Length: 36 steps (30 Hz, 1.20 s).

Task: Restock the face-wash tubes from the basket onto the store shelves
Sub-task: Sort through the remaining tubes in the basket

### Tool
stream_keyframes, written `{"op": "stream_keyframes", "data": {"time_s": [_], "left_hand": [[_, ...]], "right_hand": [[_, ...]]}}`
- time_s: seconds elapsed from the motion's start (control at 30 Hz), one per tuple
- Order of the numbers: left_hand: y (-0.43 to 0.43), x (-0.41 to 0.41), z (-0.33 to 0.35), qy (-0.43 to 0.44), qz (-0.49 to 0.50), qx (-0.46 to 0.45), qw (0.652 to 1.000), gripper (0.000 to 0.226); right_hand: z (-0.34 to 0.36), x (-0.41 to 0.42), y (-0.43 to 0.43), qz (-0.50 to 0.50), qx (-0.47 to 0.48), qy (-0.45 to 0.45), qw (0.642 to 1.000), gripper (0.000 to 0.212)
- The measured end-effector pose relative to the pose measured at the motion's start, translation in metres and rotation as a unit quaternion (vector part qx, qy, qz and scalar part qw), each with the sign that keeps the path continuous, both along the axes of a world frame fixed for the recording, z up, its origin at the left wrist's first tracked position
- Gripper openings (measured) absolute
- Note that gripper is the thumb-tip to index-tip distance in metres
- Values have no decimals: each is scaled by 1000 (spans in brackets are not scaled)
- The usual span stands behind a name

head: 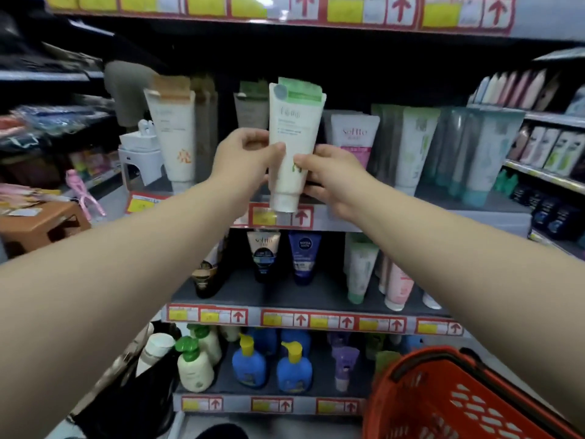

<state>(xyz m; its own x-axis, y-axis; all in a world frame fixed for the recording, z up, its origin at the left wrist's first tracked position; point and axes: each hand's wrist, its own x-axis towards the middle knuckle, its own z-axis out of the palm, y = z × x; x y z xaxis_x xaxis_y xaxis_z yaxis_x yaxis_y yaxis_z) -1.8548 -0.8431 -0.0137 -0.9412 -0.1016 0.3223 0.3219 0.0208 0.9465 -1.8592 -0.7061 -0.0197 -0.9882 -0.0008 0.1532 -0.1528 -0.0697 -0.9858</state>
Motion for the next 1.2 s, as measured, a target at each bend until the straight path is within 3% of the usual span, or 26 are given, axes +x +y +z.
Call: {"op": "stream_keyframes", "data": {"time_s": [0.13, 0.47, 0.87, 1.2], "left_hand": [[-17, -23, -4, 49, 49, -84, 994, 32], [-49, -77, -13, 30, -9, -84, 996, 73], [-52, -107, -21, -25, -18, -128, 991, 66], [-63, -95, -13, -54, -36, -242, 968, 58]], "right_hand": [[4, -41, -26, -29, -3, 2, 1000, 38], [9, -100, -79, -91, 10, 12, 996, 41], [-2, -126, -96, -132, 120, 19, 984, 44], [4, -114, -96, -134, 205, 5, 969, 44]]}}
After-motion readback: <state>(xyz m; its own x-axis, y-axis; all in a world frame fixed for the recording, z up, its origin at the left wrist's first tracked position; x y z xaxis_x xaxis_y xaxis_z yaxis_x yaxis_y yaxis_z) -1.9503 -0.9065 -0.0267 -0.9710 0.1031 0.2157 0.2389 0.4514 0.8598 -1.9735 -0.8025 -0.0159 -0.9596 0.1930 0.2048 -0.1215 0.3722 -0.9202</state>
